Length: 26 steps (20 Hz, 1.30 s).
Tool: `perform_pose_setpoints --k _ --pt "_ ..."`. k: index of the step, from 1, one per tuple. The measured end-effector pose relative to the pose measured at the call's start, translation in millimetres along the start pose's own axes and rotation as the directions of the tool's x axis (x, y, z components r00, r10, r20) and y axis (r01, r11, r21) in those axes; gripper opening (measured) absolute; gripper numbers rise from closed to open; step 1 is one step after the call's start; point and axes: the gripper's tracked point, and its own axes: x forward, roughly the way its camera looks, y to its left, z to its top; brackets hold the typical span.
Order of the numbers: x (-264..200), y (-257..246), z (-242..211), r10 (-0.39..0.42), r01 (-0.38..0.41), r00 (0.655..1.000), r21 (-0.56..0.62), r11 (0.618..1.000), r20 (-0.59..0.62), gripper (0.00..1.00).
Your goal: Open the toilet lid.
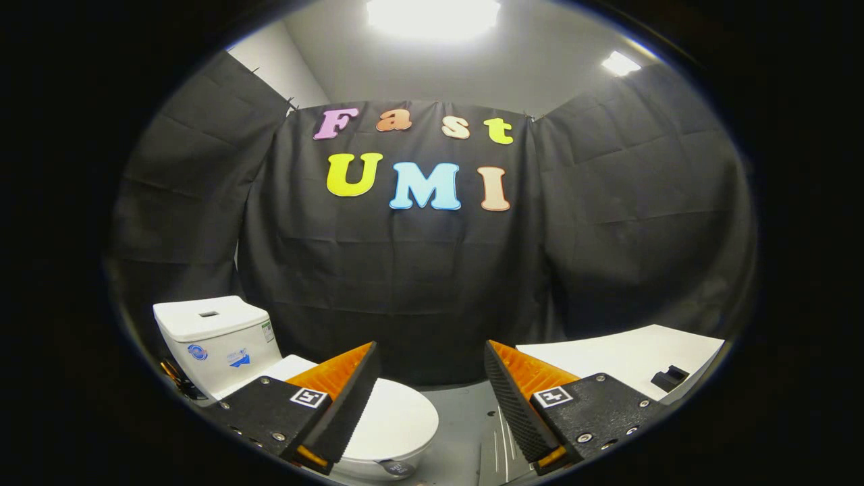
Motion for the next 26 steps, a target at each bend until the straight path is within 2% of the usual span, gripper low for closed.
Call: perform_pose_setpoints --k 11,16,21,26 --pt "1 1 -2 -0.002 0.002 1.0 0.032 0.999 0.0 0.95" --pt "1 4 -7 0.006 -0.006 1.0 0.136 0.991 0.006 0.95" --pt "2 0 -23 -0.002 0.005 1.0 0.314 0.949 -0.01 0.94" --pt "2 0 -48 -0.008 0.037 0.998 0.441 0.897 -0.068 0.96"
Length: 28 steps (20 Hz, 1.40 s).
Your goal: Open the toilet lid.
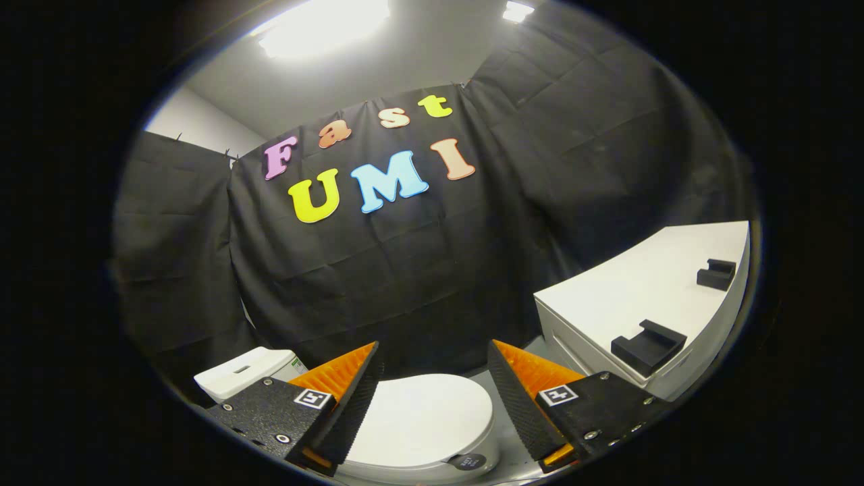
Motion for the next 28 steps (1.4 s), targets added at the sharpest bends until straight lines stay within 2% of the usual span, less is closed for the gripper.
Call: perform_pose_setpoints --k 6,14,18,25,28 --pt "-5 4 -38 -0.031 0.043 0.997 0.185 0.982 -0.067 0.96" --pt "-7 1 -81 -0.064 0.116 0.985 0.346 0.931 -0.158 0.96" --pt "-10 2 -105 -0.077 0.16 0.973 0.39 0.907 -0.219 0.96" --pt "-23 -22 -142 -0.11 0.255 0.947 0.497 0.829 -0.303 0.96" --pt "-26 -35 -157 -0.129 0.305 0.932 0.541 0.784 -0.339 0.96"
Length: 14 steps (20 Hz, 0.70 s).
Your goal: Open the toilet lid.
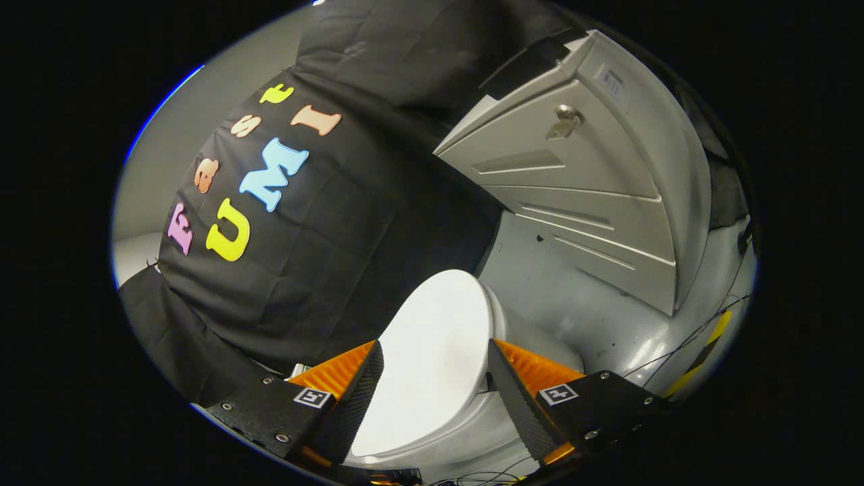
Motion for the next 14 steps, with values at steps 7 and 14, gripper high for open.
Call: perform_pose_setpoints --k 7,14 --pt "0 -36 -5 -0.091 0.09 0.996 0.234 0.968 -0.006 0.96" --pt "-5 -43 -5 -0.096 0.086 0.995 0.287 0.954 0.021 0.95"
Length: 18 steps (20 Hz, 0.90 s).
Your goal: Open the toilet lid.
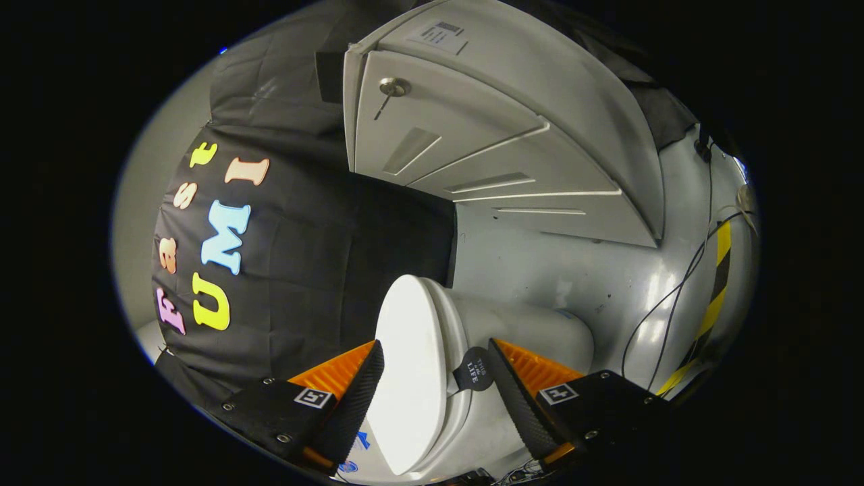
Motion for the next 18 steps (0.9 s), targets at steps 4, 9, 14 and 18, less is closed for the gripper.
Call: perform_pose_setpoints --k 4,9,14,18 --pt "9 -13 -17 -0.026 0.029 0.998 0.036 0.999 -0.061 0.95" --pt "23 -29 -35 -0.055 0.07 0.991 0.123 0.99 -0.125 0.72" --pt "28 -34 -36 -0.039 0.059 0.992 0.164 0.985 -0.122 0.36" --pt "33 -31 -32 -0.01 0.029 0.995 0.189 0.981 -0.103 0.17"
